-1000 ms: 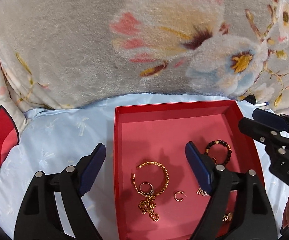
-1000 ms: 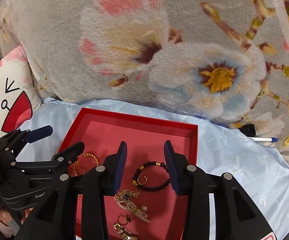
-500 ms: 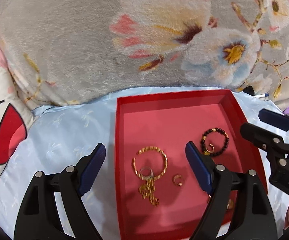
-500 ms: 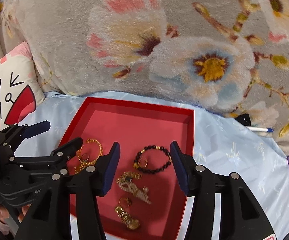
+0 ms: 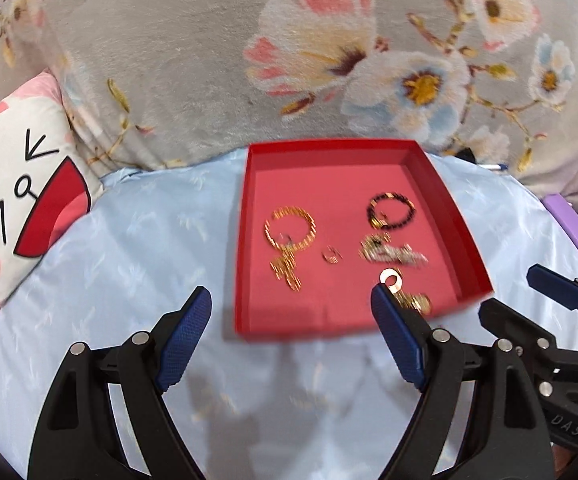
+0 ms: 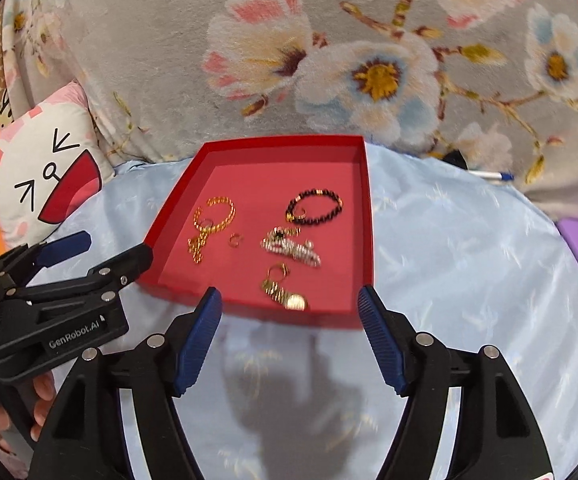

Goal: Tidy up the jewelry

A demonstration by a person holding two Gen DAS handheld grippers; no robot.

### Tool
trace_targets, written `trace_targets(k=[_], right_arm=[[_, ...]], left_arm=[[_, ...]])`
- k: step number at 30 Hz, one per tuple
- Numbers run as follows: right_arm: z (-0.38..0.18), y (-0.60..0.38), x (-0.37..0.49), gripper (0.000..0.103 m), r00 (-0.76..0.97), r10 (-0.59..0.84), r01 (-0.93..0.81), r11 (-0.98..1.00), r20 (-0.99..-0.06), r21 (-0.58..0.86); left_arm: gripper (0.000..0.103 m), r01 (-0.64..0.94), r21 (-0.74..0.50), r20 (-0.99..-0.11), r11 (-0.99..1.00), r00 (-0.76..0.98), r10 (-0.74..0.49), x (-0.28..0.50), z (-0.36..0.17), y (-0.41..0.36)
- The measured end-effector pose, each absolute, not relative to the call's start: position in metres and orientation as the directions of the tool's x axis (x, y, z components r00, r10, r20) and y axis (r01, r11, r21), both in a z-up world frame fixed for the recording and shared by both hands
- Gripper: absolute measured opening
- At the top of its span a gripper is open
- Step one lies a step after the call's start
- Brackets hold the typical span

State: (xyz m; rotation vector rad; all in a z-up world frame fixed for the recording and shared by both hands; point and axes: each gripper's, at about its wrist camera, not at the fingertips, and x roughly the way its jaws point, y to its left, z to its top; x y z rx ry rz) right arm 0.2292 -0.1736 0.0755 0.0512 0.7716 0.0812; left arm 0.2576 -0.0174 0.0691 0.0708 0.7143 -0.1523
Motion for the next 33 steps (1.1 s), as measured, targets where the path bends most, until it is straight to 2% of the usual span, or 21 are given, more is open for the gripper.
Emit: trace_targets(k=[6,11,20,23,26,33], right_arm=[[0.064,-0.18,0.191,0.075,0.723,0.093,0.0,0.991,-0.684,0.134],[0.054,-0.177,0.173,0.077,0.732,0.021,0.027,0.998,-0.681,0.059],[0.03,-0.168,0.172,0.077,0.729,0.033,0.002,0.999,-0.684,0.051],[0.027,-0.17,0.172,0.08,0.736,0.038,0.011,0.998,-0.675,0.068],[0.025,-0.174,0.174,0.08,0.746,0.002,0.039,0.998,-0.666,0.047],[0.015,-0.175,0.177,0.081,0.739,-0.006,0.041,0.999,-0.673,0.036]], left_arm=[[0.086,0.149,0.035,-0.669,0.988,0.738,-0.087,0.221,0.043,-0.026],[0.091,0.138,0.018,-0.679,0.99,0.729,-0.09,0.206,0.023,-0.028],[0.092,0.131,0.059,-0.661,0.99,0.748,-0.06,0.201,-0.005,-0.031],[0.092,0.15,0.016,-0.686,0.989,0.721,-0.098,0.207,-0.009,-0.026],[0.092,0.109,-0.003,-0.687,0.994,0.722,-0.081,0.209,-0.01,-0.019],[0.092,0.085,0.024,-0.685,0.996,0.727,-0.046,0.208,-0.013,-0.02]])
